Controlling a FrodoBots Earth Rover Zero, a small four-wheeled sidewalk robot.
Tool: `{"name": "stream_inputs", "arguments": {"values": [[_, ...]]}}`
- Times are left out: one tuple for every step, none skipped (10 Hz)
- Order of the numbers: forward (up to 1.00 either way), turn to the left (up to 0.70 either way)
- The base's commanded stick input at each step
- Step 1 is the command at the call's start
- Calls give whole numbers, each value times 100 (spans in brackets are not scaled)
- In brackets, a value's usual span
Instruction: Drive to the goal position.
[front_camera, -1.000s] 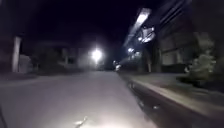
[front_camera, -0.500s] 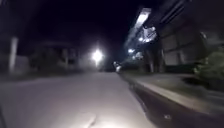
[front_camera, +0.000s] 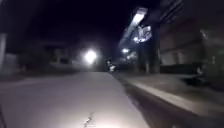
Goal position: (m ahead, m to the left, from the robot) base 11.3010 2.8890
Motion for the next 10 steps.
{"name": "stream_inputs", "arguments": {"values": [[70, 0], [70, 0], [70, 0], [70, 0], [70, 0], [70, -4], [70, -22], [70, -29], [70, -9], [70, 0]]}}
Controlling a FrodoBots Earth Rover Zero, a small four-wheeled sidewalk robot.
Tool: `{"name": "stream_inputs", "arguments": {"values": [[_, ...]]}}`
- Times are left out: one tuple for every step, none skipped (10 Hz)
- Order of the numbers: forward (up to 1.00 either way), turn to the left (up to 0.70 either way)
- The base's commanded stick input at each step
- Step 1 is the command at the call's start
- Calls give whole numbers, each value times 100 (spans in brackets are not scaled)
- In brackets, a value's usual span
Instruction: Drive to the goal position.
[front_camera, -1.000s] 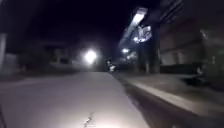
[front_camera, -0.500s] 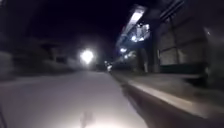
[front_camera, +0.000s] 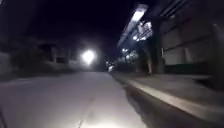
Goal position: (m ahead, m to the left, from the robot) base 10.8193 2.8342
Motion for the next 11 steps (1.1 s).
{"name": "stream_inputs", "arguments": {"values": [[70, 0], [70, 0], [70, 0], [70, 0], [70, 0], [70, 0], [70, 0], [70, 0], [70, 0], [70, 0], [70, 0]]}}
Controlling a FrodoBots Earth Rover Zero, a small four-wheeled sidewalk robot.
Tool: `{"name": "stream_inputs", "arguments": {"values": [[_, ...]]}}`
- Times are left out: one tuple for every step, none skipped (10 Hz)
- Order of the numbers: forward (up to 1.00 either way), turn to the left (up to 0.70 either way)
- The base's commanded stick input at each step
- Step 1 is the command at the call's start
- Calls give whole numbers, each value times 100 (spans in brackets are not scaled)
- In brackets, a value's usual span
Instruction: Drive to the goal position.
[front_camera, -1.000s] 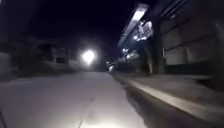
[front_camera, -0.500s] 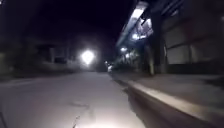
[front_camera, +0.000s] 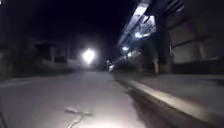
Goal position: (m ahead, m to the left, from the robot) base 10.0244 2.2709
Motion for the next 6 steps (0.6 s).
{"name": "stream_inputs", "arguments": {"values": [[70, 0], [70, 0], [70, 0], [70, 0], [70, 0], [70, 0]]}}
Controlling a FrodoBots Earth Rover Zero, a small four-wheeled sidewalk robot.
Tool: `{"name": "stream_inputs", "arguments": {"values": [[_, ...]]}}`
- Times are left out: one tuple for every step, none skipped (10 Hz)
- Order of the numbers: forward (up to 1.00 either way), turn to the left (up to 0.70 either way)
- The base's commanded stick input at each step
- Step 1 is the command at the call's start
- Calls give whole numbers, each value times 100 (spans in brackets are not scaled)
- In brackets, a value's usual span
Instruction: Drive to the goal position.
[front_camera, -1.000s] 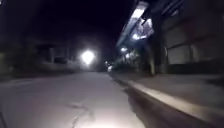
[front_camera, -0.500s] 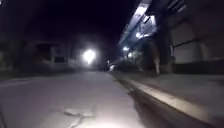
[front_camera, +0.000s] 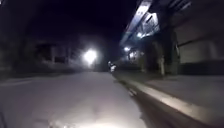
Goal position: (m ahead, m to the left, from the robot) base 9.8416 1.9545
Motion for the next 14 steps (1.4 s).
{"name": "stream_inputs", "arguments": {"values": [[70, -1], [70, -32], [70, -22], [70, -8], [70, -2], [70, -21], [70, -35], [70, -31], [70, 0], [70, 0], [70, 0], [70, 0], [70, 0], [70, 0]]}}
